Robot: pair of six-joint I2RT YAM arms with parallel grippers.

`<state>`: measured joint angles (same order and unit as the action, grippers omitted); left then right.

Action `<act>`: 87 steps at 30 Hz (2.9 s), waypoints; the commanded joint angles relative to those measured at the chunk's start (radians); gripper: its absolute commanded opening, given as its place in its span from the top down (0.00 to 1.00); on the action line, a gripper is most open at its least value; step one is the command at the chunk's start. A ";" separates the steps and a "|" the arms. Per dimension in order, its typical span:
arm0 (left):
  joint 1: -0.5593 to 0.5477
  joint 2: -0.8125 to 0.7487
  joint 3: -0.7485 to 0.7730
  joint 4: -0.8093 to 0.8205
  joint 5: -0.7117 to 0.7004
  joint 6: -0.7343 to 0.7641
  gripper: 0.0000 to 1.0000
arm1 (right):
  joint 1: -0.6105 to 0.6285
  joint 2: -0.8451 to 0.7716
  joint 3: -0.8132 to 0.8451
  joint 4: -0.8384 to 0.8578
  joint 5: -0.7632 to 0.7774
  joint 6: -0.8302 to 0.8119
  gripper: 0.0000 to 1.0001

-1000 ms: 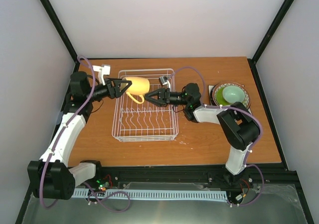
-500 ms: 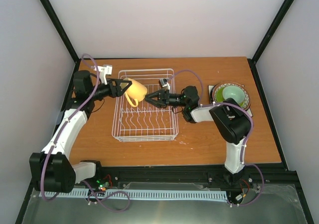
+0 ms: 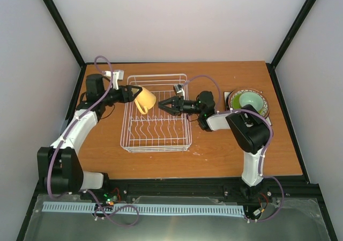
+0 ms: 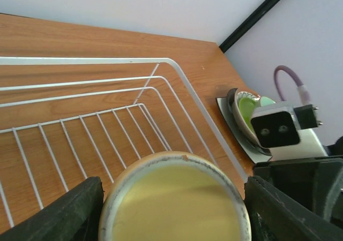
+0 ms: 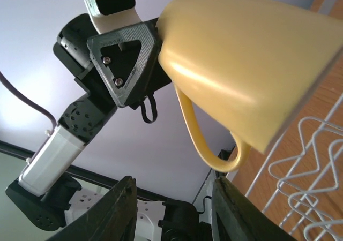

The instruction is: Load the mixed dishes into the dish rack

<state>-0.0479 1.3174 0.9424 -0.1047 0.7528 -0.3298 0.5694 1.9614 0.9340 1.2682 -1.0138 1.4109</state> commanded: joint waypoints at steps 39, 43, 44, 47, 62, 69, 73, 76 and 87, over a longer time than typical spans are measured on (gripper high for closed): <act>-0.319 0.315 0.183 0.027 -0.767 0.225 1.00 | -0.152 -0.594 -0.064 -1.144 0.365 -0.934 0.66; -0.320 0.324 0.174 0.028 -0.804 0.225 1.00 | -0.151 -0.589 -0.063 -1.147 0.360 -0.935 0.66; -0.320 0.331 0.175 0.023 -0.806 0.224 0.99 | -0.151 -0.590 -0.063 -1.148 0.359 -0.935 0.66; -0.320 0.356 0.182 0.010 -0.812 0.221 0.99 | -0.151 -0.590 -0.060 -1.158 0.362 -0.938 0.64; -0.322 0.365 0.234 -0.049 -0.869 0.212 0.52 | -0.151 -0.611 -0.055 -1.192 0.381 -0.950 0.44; -0.322 0.312 0.231 -0.085 -0.876 0.202 0.04 | -0.151 -0.611 -0.055 -1.198 0.379 -0.949 0.43; -0.323 0.313 0.228 -0.091 -0.885 0.192 0.00 | -0.151 -0.614 -0.055 -1.200 0.381 -0.951 0.43; -0.325 0.295 0.223 -0.084 -0.897 0.182 0.00 | -0.151 -0.624 -0.056 -1.208 0.398 -0.955 0.43; -0.357 0.009 0.274 -0.017 -0.820 0.186 0.00 | -0.401 -0.788 -0.063 -1.453 0.721 -0.858 0.42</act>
<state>-0.3897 1.4414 1.1568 -0.1867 -0.1513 -0.1326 0.3309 1.2366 0.8780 -0.0418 -0.4736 0.4927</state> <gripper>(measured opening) 0.997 0.582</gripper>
